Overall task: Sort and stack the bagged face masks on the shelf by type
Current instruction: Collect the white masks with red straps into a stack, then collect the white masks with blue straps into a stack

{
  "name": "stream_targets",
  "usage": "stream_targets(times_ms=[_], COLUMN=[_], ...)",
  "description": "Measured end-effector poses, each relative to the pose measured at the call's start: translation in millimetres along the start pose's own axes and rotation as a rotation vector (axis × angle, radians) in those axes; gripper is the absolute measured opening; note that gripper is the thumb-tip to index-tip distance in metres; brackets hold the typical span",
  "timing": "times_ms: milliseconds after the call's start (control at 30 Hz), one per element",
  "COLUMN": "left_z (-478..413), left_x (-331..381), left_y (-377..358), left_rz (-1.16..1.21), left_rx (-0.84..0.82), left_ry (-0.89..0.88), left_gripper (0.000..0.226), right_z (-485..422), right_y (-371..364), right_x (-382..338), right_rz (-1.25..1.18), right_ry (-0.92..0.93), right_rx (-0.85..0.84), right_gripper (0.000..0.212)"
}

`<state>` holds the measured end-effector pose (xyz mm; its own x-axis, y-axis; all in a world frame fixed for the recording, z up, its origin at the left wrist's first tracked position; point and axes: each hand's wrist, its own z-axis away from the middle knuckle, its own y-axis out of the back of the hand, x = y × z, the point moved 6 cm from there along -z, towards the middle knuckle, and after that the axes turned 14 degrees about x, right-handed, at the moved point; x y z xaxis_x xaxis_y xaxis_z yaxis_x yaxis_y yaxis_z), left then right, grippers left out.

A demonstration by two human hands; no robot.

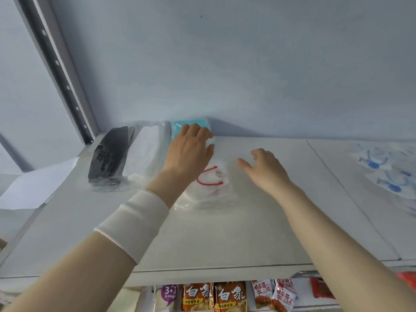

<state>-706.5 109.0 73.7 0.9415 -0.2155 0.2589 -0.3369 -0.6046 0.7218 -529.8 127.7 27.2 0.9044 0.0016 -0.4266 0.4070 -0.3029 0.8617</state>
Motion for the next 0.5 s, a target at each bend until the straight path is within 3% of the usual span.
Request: stream_targets(times_ms=[200, 500], left_z=[-7.8, -1.1], left_x=[77.5, 251.9], left_y=[-71.8, -158.8], left_rz=[-0.089, -0.100], left_rx=[-0.350, -0.482], left_ry=[-0.198, -0.305], left_gripper=[0.050, 0.060], right_z=[-25.9, -25.2], right_y=[21.4, 99.4], right_x=[66.2, 257.5], right_rz=[0.458, 0.575], right_ry=[0.176, 0.097], right_rx=[-0.017, -0.027], right_gripper=[0.062, 0.063])
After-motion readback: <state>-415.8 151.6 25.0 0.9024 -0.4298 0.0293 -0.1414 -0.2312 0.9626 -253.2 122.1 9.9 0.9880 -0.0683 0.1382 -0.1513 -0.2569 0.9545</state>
